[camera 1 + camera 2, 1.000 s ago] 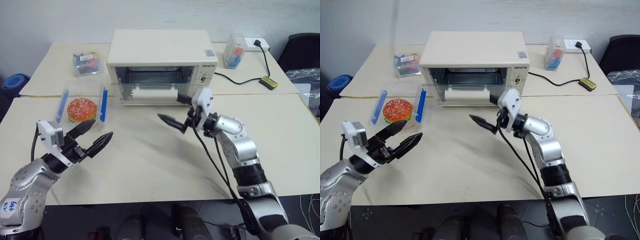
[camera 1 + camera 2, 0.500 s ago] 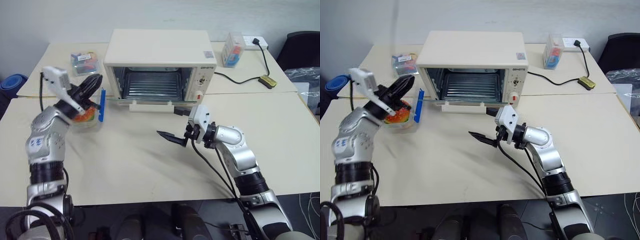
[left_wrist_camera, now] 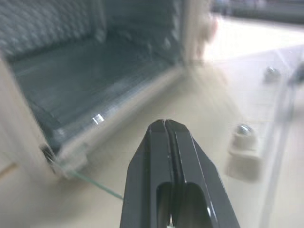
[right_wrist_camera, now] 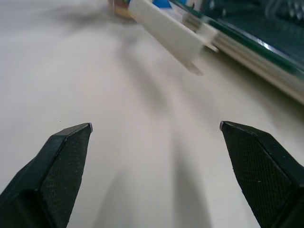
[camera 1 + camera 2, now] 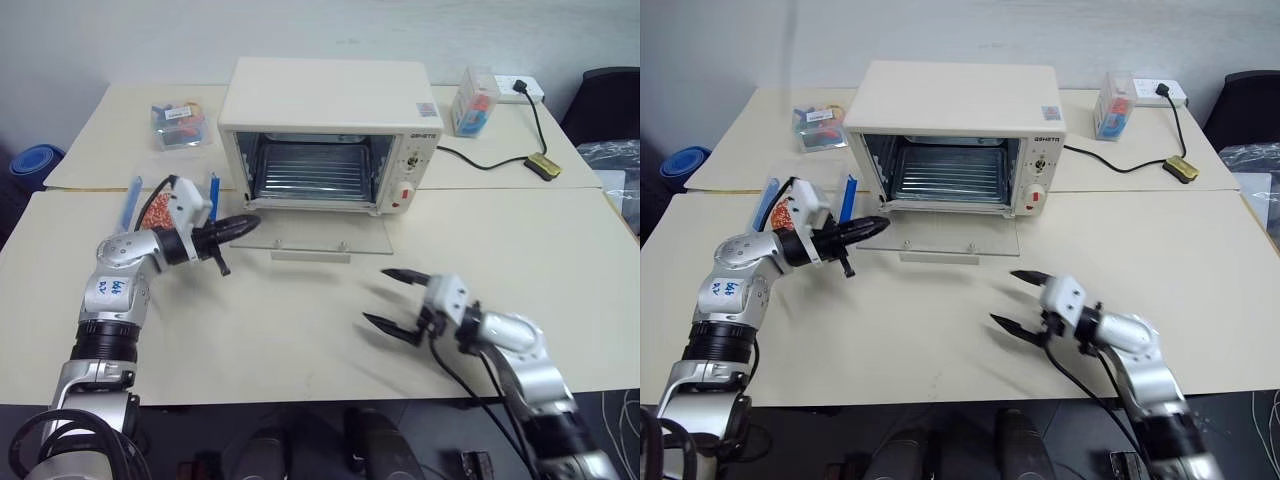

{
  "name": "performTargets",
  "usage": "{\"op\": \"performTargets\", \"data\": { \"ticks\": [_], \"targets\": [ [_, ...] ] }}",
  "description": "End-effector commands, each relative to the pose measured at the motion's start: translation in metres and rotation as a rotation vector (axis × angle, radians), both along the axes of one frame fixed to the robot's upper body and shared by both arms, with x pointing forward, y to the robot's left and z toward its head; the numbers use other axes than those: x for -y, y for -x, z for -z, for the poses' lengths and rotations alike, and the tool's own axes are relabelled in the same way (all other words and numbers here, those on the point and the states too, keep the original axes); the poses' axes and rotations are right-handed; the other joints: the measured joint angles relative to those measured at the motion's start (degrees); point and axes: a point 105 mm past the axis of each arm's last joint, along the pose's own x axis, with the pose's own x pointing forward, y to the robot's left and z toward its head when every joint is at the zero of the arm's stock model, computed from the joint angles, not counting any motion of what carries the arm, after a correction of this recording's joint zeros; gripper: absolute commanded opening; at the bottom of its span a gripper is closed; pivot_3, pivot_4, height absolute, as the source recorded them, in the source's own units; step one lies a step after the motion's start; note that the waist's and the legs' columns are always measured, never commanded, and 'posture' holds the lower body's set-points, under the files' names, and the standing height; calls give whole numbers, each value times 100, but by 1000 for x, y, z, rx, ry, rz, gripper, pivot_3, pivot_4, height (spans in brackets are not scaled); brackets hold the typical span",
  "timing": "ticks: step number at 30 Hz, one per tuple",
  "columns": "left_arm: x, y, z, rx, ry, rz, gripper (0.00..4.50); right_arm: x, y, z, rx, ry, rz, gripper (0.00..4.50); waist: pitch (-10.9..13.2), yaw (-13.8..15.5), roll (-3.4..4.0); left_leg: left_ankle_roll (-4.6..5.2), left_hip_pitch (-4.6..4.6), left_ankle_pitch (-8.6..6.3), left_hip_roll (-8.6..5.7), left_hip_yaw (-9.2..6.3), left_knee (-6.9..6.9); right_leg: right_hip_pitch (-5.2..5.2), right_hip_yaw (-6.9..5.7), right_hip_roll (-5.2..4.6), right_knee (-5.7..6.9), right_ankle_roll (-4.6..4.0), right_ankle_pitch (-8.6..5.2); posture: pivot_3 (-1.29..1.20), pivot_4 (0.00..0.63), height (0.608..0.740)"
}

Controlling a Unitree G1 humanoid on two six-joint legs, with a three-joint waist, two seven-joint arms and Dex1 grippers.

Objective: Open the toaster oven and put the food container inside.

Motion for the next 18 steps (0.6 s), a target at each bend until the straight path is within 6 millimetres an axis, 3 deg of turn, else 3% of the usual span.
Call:
{"op": "performTargets", "data": {
  "ticks": [1, 7, 9, 11, 14, 18],
  "targets": [
    [8, 2, 3, 25, -50, 0, 23, 10, 6, -20, 80, -17, 19, 4500, 0, -9, 0, 0, 4, 0, 0, 1, 1, 0, 10, 0, 2, 0, 0, 0, 150, 740],
    [16, 2, 19, -19, 11, -107, 23, 29, 4, -37, 122, -61, 107, 4500, 0, -7, 0, -2, 8, 2, 0, -2, 4, 0, 31, 4, 14, -2, 1, 0, 150, 740],
    [21, 13, 22, -47, 83, -114, 401, 27, 1, -50, 146, -124, 104, 4500, 0, -9, 0, -2, 6, 2, 1, -2, 3, -1, 31, 5, 13, -2, 1, 0, 150, 740],
    [22, 35, 6, -18, 196, -92, 919, 19, -2, -65, 187, -167, 68, 4500, 1, -76, 2, -1, 6, 1, 5, 1, 1, -1, 37, 4, 16, -2, 1, 0, 150, 740],
    [-7, 59, -9, 0, 288, -212, 1768, 9, -2, -76, 224, -191, 10, 4500, 1, -70, 1, -3, 4, 0, 16, 0, -1, -5, 37, 4, 14, -3, 1, 0, 150, 740],
    [-56, 98, -3, -29, 272, -378, 2912, -5, -1, -76, 227, -193, -89, 4500, 1, -70, 2, -8, 12, 1, 17, -11, -4, -3, 28, 5, 9, -16, -7, 0, 150, 740]
  ]
}}
